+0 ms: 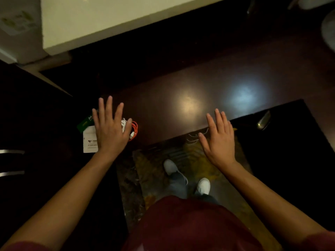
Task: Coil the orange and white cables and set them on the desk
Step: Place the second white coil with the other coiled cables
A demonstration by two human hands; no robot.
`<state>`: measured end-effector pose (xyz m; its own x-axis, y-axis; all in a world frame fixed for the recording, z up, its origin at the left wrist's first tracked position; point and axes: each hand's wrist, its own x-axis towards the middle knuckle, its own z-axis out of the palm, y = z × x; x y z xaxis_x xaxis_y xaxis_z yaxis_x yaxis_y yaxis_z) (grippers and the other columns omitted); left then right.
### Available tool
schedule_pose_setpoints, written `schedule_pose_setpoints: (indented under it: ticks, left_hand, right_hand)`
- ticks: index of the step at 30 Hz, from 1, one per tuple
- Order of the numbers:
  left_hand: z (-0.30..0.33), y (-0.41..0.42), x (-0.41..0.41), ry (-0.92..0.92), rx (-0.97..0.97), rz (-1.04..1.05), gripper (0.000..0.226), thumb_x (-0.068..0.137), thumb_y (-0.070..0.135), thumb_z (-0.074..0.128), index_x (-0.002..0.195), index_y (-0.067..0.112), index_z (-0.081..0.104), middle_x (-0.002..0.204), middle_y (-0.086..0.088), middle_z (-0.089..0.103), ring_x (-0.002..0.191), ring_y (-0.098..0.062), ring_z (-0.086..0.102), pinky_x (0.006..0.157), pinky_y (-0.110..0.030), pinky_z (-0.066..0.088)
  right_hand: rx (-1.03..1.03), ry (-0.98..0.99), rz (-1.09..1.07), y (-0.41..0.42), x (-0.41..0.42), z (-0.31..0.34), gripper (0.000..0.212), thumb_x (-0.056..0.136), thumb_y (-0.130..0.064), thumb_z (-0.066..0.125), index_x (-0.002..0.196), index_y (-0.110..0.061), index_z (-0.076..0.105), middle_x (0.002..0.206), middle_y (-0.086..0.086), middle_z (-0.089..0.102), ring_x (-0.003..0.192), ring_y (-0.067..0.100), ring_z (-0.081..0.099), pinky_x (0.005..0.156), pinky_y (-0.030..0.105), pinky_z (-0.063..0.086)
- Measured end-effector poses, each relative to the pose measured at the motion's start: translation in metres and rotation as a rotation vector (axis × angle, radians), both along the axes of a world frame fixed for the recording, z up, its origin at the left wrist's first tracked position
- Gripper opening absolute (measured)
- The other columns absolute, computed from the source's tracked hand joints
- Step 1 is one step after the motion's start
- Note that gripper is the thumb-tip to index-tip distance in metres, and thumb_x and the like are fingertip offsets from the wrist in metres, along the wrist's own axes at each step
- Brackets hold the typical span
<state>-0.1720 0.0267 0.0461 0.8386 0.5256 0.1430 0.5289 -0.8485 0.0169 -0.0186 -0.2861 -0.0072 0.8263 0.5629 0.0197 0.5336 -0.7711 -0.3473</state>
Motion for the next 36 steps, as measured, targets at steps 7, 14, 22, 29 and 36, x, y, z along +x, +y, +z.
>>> schedule_pose_setpoints:
  ticks: [7, 14, 22, 29, 36]
  left_hand:
    - [-0.011, -0.051, 0.062, 0.059, 0.039, -0.209, 0.06, 0.103, 0.047, 0.042, 0.153, 0.014, 0.035, 0.168, -0.015, 0.013, 0.156, -0.036, 0.002, 0.123, -0.06, 0.007]
    - [-0.038, -0.046, 0.119, 0.195, 0.098, -0.468, 0.06, 0.103, 0.048, 0.039, 0.153, 0.015, 0.035, 0.167, -0.016, 0.013, 0.155, -0.037, 0.002, 0.122, -0.06, 0.007]
    - [-0.099, -0.024, 0.176, 0.305, 0.11, -0.804, 0.061, 0.104, 0.047, 0.038, 0.157, 0.018, 0.028, 0.168, -0.016, 0.009, 0.155, -0.038, 0.002, 0.123, -0.06, 0.005]
    - [-0.129, -0.028, 0.2, 0.245, -0.073, -0.817, 0.058, 0.107, 0.045, 0.032, 0.159, 0.021, 0.022, 0.168, -0.013, 0.011, 0.156, -0.035, 0.005, 0.124, -0.057, 0.004]
    - [-0.13, -0.028, 0.202, 0.253, -0.07, -0.815, 0.062, 0.105, 0.05, 0.032, 0.159, 0.02, 0.021, 0.169, -0.013, 0.011, 0.156, -0.033, 0.004, 0.124, -0.056, 0.005]
  right_hand:
    - [-0.001, 0.034, -0.136, -0.048, -0.018, -0.02, 0.069, 0.101, -0.051, 0.044, 0.16, -0.019, 0.028, 0.171, 0.011, 0.015, 0.159, 0.03, 0.006, 0.126, 0.053, 0.015]
    - [-0.049, 0.106, -0.342, -0.05, -0.032, -0.079, 0.07, 0.101, -0.052, 0.044, 0.161, -0.02, 0.025, 0.171, 0.011, 0.014, 0.158, 0.031, 0.007, 0.125, 0.055, 0.016]
    - [0.082, 0.295, -0.681, 0.004, -0.067, -0.158, 0.068, 0.102, -0.051, 0.041, 0.16, -0.018, 0.026, 0.17, 0.013, 0.018, 0.156, 0.033, 0.016, 0.122, 0.056, 0.024]
    - [0.256, 0.566, -0.787, 0.042, -0.054, -0.194, 0.068, 0.104, -0.057, 0.037, 0.16, -0.018, 0.027, 0.168, 0.01, 0.023, 0.144, 0.036, 0.037, 0.111, 0.047, 0.037]
    - [0.334, 0.693, -0.839, 0.058, -0.016, -0.204, 0.058, 0.105, -0.05, 0.042, 0.15, -0.012, 0.047, 0.151, 0.016, 0.048, 0.138, 0.036, 0.044, 0.111, 0.04, 0.038]
